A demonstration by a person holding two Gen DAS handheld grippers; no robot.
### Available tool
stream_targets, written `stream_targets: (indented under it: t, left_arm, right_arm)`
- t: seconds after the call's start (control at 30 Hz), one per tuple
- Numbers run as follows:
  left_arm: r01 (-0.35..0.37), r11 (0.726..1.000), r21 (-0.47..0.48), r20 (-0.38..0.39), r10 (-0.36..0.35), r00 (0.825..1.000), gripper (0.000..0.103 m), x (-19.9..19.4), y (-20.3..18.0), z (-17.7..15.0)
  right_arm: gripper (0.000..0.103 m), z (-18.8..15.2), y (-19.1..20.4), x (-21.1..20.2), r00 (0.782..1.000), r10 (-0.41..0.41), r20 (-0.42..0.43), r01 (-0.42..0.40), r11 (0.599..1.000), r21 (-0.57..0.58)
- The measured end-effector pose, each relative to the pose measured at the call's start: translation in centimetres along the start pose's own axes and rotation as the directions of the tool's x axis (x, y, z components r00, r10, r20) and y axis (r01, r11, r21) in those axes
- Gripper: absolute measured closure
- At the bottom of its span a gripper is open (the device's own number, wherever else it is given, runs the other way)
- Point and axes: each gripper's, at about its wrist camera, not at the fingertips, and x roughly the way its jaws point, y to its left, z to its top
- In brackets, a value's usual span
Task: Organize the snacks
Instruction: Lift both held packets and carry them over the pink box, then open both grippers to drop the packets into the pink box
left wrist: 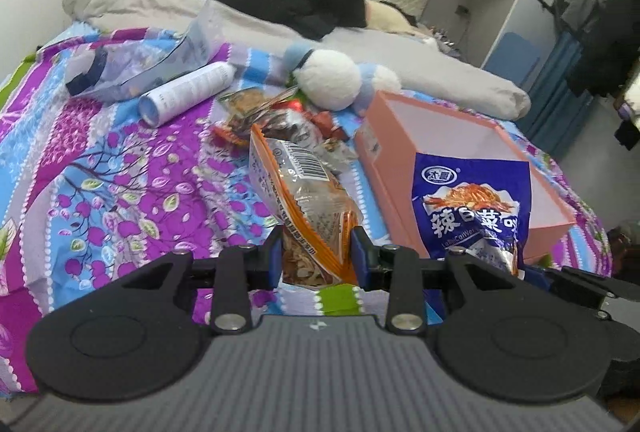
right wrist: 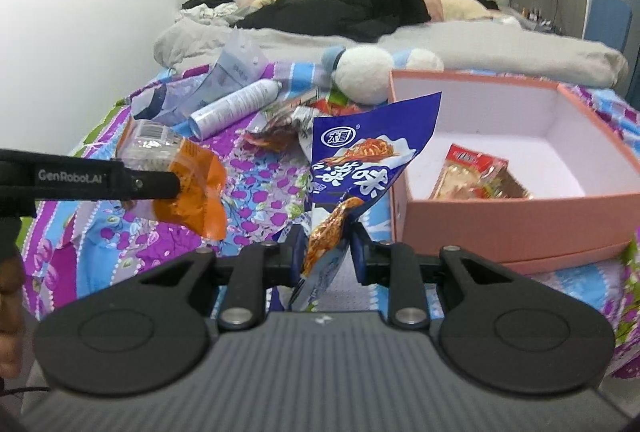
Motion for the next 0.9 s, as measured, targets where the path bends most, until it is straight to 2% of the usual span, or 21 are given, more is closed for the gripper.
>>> stream_targets:
  t: [0.43, 0.6, 0.9]
  left_arm:
    - [0.119, 0.991, 0.059, 0.016, -0.120, 0.993, 0.064, 0.1, -5.5, 1.5]
    - [0.164, 0.981, 0.103, 0.009, -0.166, 0.986, 0.064, 2.0, -8.0, 3.0]
    - [0.187, 0.962, 0.197, 0.021, -0.195, 0.981, 0.064, 7.0, -12.4, 8.0]
  right_arm:
    - [0.075, 0.7, -3.5, -3.9, 0.992, -0.107, 0.067, 0.104, 0.994, 0.040]
    - [0.075, 1.5, -5.1, -4.0, 0.986, -0.142, 0.087, 0.139, 0.989, 0.041]
    - [0.075, 4.8, -8.8, -1.4, 0.975, -0.189, 0.121, 0.184, 0.982, 0.049]
